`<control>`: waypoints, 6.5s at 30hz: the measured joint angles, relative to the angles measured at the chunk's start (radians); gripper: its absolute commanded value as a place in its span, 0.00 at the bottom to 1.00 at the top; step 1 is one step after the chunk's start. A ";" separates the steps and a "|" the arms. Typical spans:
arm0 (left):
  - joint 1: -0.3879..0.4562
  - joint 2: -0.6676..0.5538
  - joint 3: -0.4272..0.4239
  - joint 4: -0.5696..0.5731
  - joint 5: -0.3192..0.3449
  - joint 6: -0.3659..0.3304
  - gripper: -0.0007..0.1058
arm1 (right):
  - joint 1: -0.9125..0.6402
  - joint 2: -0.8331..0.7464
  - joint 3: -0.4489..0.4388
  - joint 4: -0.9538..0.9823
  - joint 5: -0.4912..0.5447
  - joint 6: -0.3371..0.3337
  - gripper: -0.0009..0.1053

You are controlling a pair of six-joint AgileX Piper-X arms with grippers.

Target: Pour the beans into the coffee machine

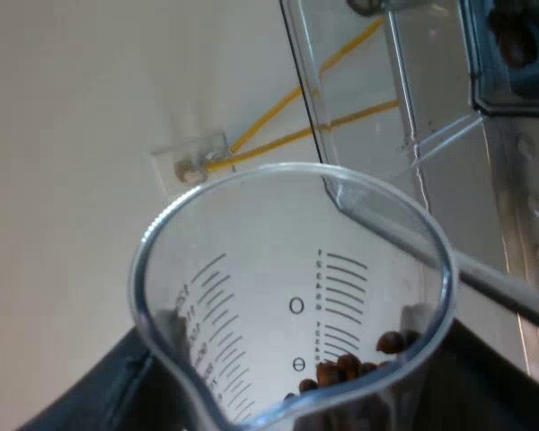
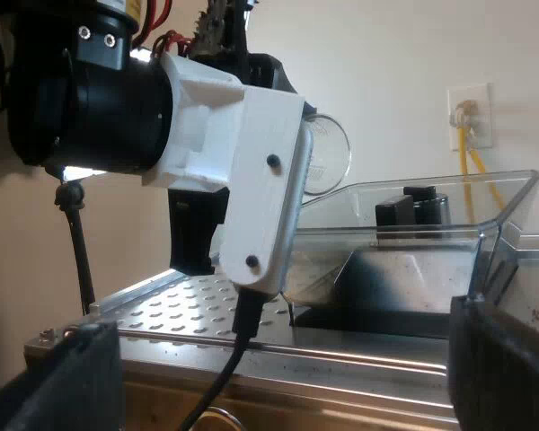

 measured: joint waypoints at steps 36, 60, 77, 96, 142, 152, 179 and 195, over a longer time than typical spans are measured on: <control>0.000 0.000 0.000 0.000 0.068 0.352 0.27 | 0.000 0.000 0.000 0.000 0.000 0.000 0.74; 0.000 -0.005 0.000 0.007 0.000 0.079 0.19 | 0.000 0.000 0.000 0.000 0.000 0.000 0.74; 0.000 -0.140 0.000 0.265 -0.012 -0.299 0.19 | 0.000 0.000 0.000 0.000 -0.049 0.020 0.74; 0.155 -0.340 -0.002 0.635 0.226 -0.818 0.01 | 0.000 -0.082 -0.025 0.209 -0.172 -0.015 0.67; 0.650 -0.913 1.100 0.061 0.844 -1.177 0.01 | 0.348 0.028 -0.048 0.509 -0.064 -0.019 0.65; 0.650 -0.914 1.256 -0.135 0.859 -1.245 0.01 | 0.348 0.069 -0.048 0.492 -0.064 -0.017 0.66; 0.650 -0.914 1.604 -0.698 0.706 -1.463 0.01 | 0.348 0.074 -0.048 0.487 -0.052 -0.017 0.74; 0.650 -0.730 1.604 -0.893 0.688 -1.540 0.01 | 0.348 0.074 -0.048 0.487 -0.011 -0.017 0.74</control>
